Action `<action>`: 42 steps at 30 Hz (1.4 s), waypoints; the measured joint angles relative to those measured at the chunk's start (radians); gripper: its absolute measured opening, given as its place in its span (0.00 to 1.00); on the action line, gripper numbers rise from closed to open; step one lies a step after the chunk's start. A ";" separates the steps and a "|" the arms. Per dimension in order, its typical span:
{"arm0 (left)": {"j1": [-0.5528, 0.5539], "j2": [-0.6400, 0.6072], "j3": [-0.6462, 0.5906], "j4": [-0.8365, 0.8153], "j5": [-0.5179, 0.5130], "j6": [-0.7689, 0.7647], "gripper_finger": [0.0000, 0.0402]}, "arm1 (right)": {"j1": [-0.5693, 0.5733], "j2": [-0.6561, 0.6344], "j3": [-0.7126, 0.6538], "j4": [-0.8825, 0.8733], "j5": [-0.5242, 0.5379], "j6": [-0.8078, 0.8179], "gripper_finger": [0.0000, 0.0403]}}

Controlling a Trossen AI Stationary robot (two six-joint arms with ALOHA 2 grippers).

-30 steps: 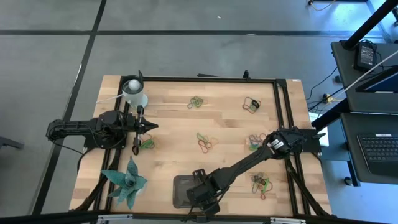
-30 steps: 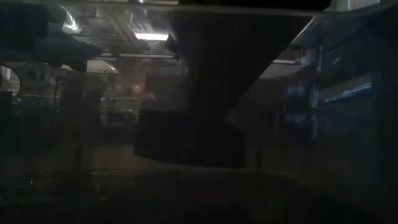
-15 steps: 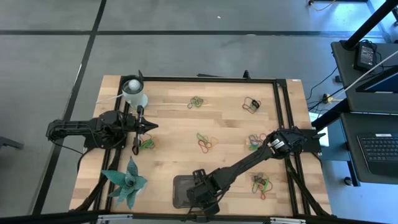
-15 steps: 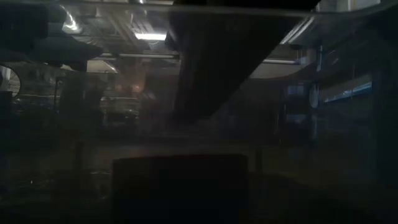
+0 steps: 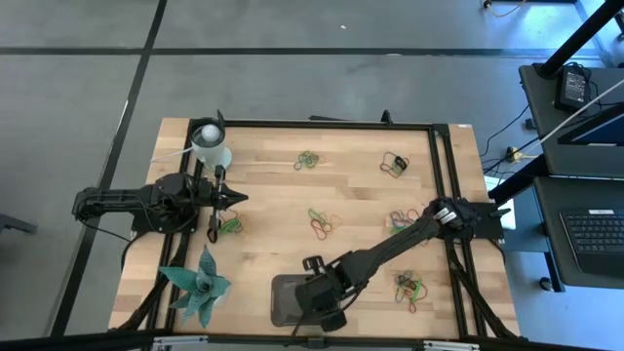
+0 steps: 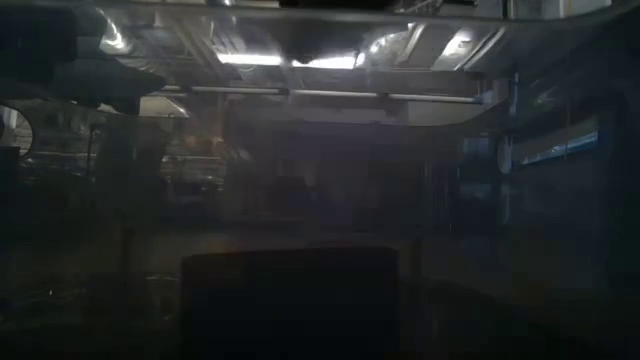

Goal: Pick and place rubber bands into bin
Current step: Put the red rubber band into the black bin

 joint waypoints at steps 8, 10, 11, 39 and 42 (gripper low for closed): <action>0.000 0.000 0.000 0.001 0.000 0.000 0.01 | -0.064 -0.118 0.001 -0.097 0.000 -0.024 0.15; 0.000 0.000 0.000 0.001 0.000 0.000 0.01 | -0.089 -0.144 0.001 -0.120 0.000 -0.021 0.09; 0.000 0.000 0.000 0.001 0.000 0.000 0.01 | -0.099 -0.157 0.001 -0.129 0.000 -0.021 0.05; 0.000 0.000 0.000 0.011 0.007 0.000 0.01 | -0.228 -1.018 -1.191 0.561 0.041 0.640 0.03; 0.000 0.000 0.000 0.029 0.002 0.010 0.01 | -0.228 -1.030 -1.214 0.556 0.045 0.719 0.02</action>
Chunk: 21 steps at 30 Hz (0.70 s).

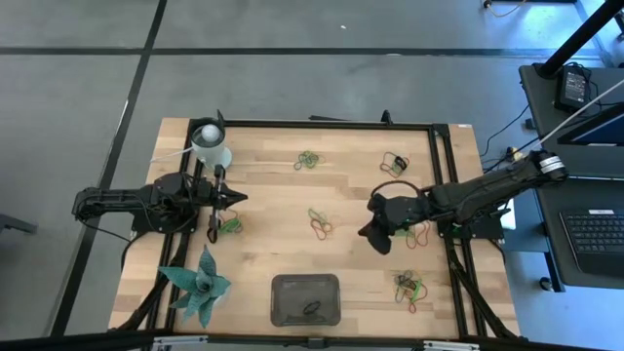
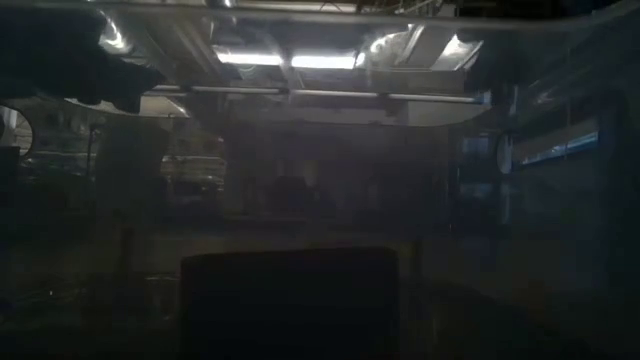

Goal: Pick and place rubber bands into bin
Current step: Put the red rubber band into the black bin

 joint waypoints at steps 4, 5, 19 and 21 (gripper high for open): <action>0.000 0.000 0.000 0.002 -0.019 -0.029 0.01 | 0.000 -0.001 0.000 -0.006 0.041 0.040 0.01; 0.000 0.000 0.000 0.002 -0.020 -0.047 0.01 | 0.000 -0.001 0.000 -0.010 0.055 0.035 0.01; -0.081 0.241 0.277 -0.144 -0.237 -0.098 0.01 | -0.104 -0.045 0.000 -0.107 0.126 -0.320 0.00; -0.106 0.348 0.355 -0.206 -0.283 -0.117 0.01 | -0.139 -0.059 0.000 -0.104 0.106 -0.405 0.00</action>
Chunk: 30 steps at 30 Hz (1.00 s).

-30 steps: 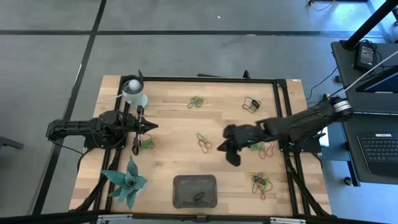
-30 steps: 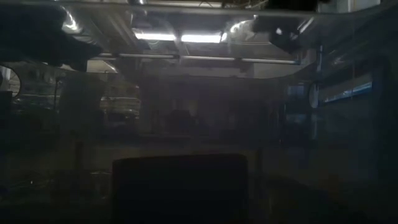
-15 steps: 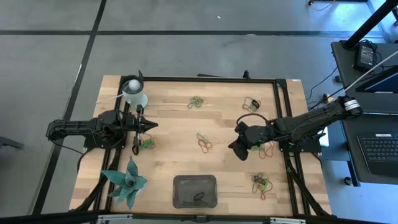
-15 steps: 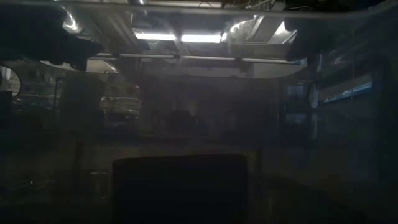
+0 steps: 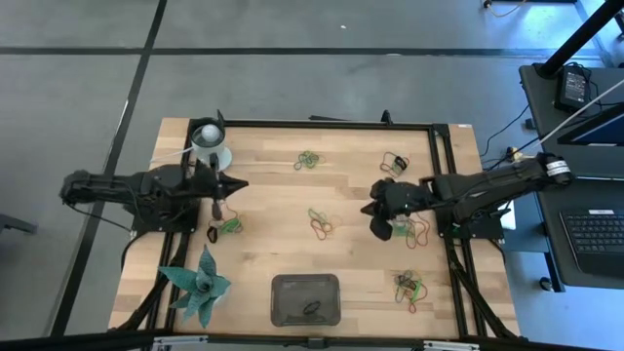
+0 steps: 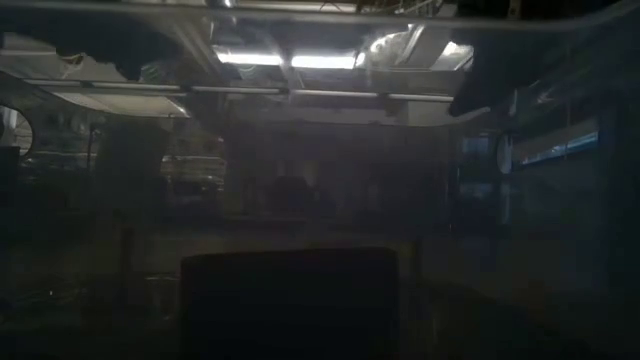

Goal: Pick and place rubber bands into bin
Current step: Put the red rubber band into the black bin

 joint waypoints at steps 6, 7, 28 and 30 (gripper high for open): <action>-0.044 0.339 0.262 -0.206 -0.161 -0.181 0.01 | -0.136 -0.089 -0.135 0.108 -0.191 -0.181 0.00; -0.046 0.389 0.312 -0.259 -0.176 -0.218 0.01 | -0.160 -0.113 -0.172 0.136 -0.232 -0.192 0.00; 0.061 0.901 0.711 -1.141 0.091 -0.762 0.08 | -0.274 -0.316 -0.395 0.393 -0.408 -0.316 0.03; 0.076 0.907 0.692 -1.155 0.111 -0.819 0.12 | -0.274 -0.315 -0.395 0.392 -0.408 -0.320 0.03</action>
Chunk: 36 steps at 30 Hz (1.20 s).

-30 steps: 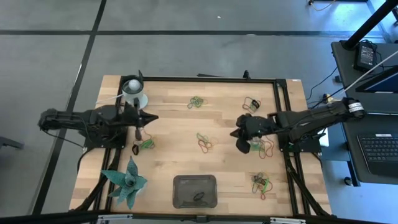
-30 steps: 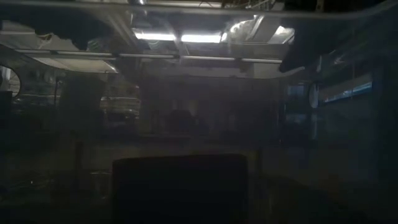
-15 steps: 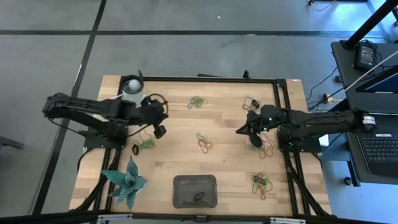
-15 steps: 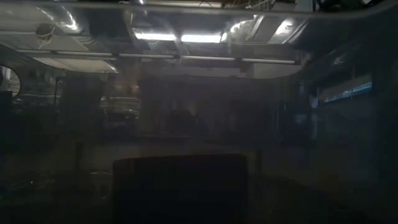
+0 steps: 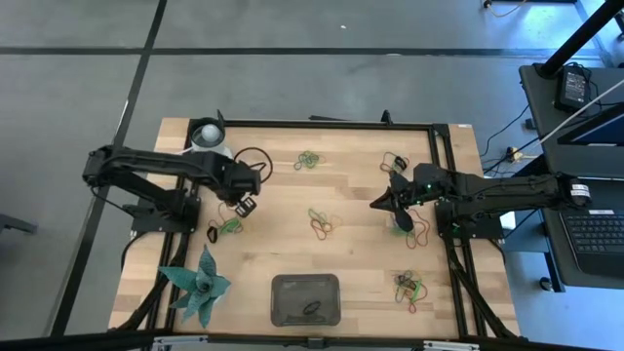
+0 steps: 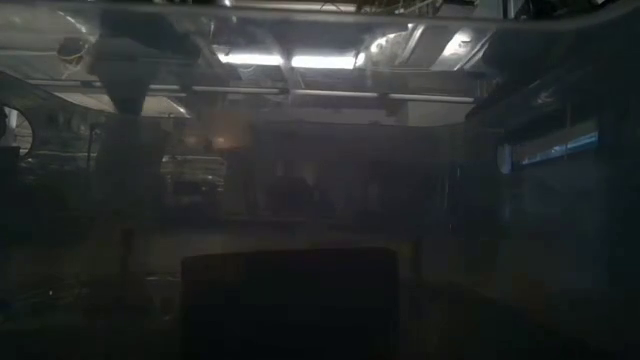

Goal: Pick and place rubber bands into bin
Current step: Put the red rubber band into the black bin

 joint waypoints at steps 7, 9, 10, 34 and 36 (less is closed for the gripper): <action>0.009 0.001 -0.078 -0.002 0.100 -0.230 0.31 | 0.000 0.001 -0.001 -0.003 -0.002 -0.023 0.03; 0.009 0.001 -0.106 -0.002 0.109 -0.280 0.36 | 0.000 0.001 0.000 -0.004 -0.002 -0.024 0.03; 0.009 0.001 -0.119 0.000 0.109 -0.309 0.38 | 0.000 0.001 0.000 -0.005 -0.002 -0.024 0.03; 0.146 0.002 -0.485 0.372 0.103 -0.570 0.35 | 0.000 0.002 0.000 -0.005 -0.002 -0.012 0.03; 0.155 0.002 -0.499 0.373 0.101 -0.570 0.34 | 0.000 0.002 0.000 -0.005 -0.002 -0.012 0.03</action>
